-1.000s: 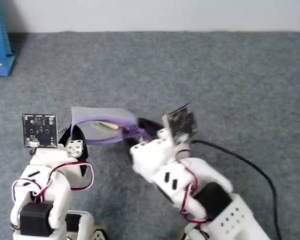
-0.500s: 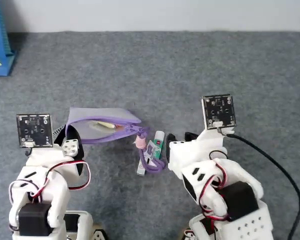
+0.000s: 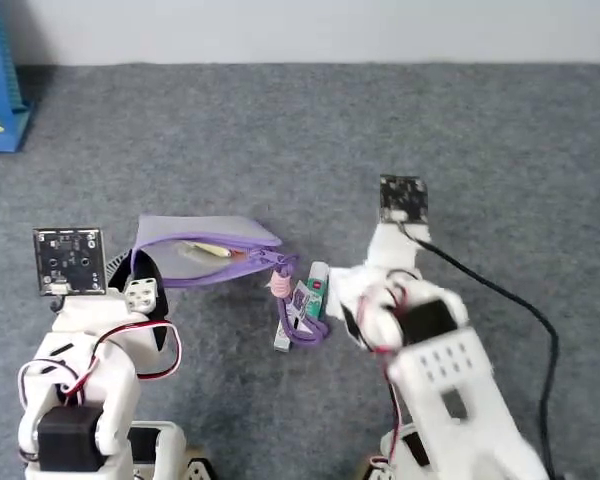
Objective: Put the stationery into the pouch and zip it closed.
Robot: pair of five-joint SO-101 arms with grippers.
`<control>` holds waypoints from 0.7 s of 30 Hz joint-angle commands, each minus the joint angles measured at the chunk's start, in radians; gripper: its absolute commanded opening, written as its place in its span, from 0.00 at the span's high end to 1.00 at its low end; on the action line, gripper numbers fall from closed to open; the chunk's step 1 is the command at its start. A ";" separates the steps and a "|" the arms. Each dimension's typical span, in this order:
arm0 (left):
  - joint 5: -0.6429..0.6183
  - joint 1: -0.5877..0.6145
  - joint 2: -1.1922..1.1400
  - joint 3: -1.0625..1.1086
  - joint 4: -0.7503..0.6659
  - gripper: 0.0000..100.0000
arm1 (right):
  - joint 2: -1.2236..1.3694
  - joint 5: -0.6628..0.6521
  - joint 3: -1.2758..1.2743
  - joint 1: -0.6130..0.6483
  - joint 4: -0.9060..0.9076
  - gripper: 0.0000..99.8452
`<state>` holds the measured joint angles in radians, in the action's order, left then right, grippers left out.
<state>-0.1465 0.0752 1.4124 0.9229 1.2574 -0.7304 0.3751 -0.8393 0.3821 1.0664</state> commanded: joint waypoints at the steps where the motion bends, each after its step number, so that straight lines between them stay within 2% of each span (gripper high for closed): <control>1: -0.006 0.011 0.005 -0.010 -0.003 0.99 | 0.219 0.014 0.150 -0.008 -0.054 0.85; 9: -0.006 0.009 0.005 -0.010 -0.005 0.99 | 0.656 0.054 0.405 0.027 -0.113 0.85; 21: -0.006 0.011 0.005 -0.010 -0.003 0.99 | 1.112 0.075 0.692 0.042 -0.105 0.86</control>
<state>-0.1465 0.0752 1.4124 0.9229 1.2574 0.3314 0.4427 -0.2163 0.4158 0.9682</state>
